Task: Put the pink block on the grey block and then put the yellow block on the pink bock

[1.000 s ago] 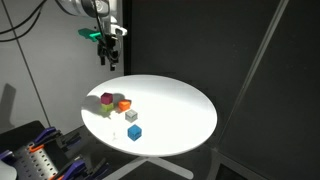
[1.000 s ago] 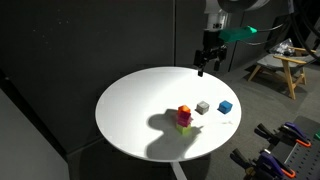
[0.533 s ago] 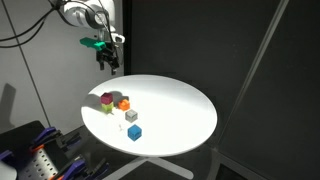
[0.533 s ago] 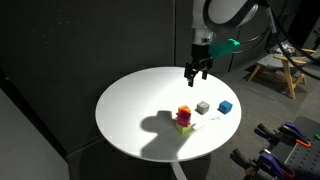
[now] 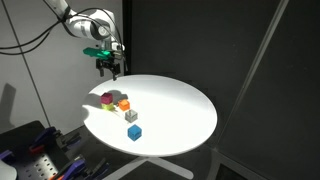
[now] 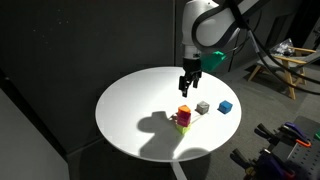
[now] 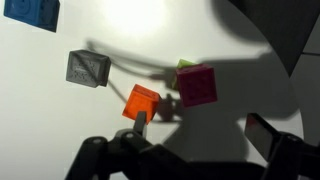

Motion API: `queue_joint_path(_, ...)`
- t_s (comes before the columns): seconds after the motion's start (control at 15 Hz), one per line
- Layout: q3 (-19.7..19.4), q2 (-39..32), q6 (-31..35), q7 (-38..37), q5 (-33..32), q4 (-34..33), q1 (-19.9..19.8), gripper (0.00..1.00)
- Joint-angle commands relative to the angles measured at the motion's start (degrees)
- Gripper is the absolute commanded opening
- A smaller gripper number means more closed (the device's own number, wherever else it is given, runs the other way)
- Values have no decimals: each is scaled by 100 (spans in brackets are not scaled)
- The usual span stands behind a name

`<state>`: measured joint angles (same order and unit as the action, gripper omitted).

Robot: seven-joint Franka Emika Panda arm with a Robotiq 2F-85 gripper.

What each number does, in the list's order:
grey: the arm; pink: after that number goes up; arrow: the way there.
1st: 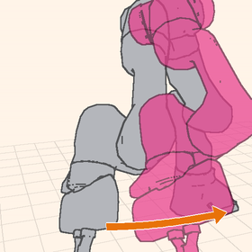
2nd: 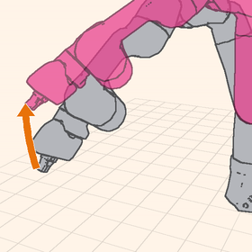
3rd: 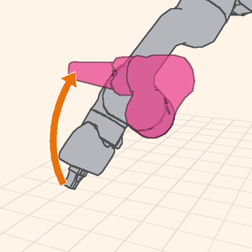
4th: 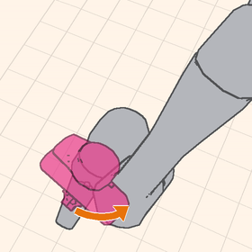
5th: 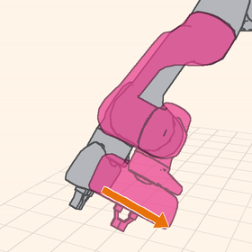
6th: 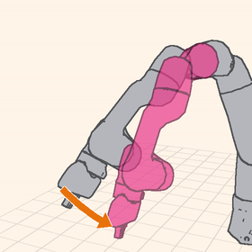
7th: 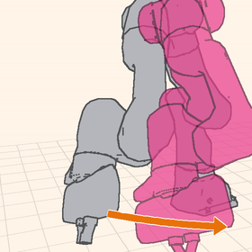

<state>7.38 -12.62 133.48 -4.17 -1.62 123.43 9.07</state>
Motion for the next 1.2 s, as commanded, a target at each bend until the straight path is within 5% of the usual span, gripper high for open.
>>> queue_joint_path(0.0,0,-291,-6,116,-293,-230,77,100)
queue_joint_path(1.13,-6,-1108,1148,28,-508,-148,253,100)
